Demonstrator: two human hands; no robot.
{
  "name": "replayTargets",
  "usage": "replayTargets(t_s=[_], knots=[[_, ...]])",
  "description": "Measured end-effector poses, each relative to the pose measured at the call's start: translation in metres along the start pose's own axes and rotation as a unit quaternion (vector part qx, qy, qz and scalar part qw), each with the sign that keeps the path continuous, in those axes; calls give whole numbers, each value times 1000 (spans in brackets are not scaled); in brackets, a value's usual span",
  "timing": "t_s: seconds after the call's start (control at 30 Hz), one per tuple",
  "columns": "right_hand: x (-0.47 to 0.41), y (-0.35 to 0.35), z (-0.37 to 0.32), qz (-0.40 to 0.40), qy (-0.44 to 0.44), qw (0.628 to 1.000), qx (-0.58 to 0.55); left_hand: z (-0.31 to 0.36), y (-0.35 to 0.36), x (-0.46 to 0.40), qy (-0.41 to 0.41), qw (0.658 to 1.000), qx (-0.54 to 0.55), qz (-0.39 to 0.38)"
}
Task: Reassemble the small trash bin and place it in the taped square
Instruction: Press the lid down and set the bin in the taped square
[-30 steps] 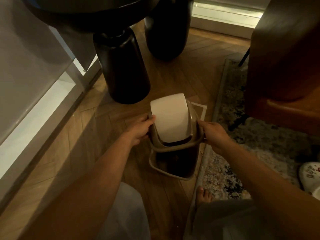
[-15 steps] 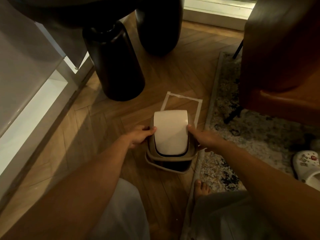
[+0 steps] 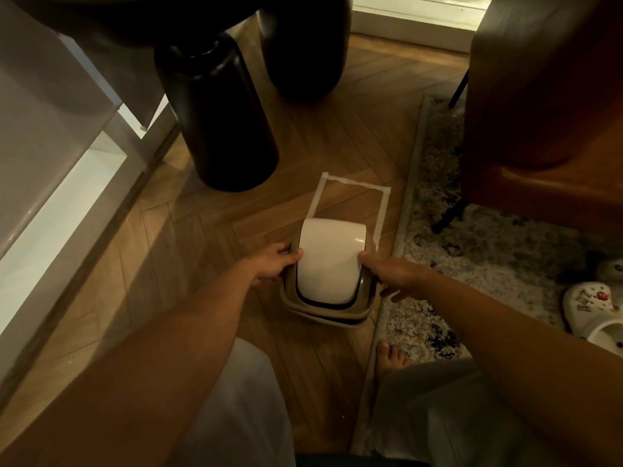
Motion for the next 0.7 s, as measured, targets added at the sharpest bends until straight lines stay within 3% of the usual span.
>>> replayTargets(t_s=[0.33,0.7], knots=[[-1,7,4,-36,-5,999,40,-7,0,-2,-5,1000,-12,-9],[-4,7,4,-20,-33,996,77,-18,1,-5,-18,1000,21,-12]])
Point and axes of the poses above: each hand's wrist, its own x-axis away from the middle knuckle, its own y-axis out of the palm, z = x × y, the point moved 10 cm from there along -x, towards the middle knuckle, and after that the axes turned 1 degree about -x, right-handed, at the moved point
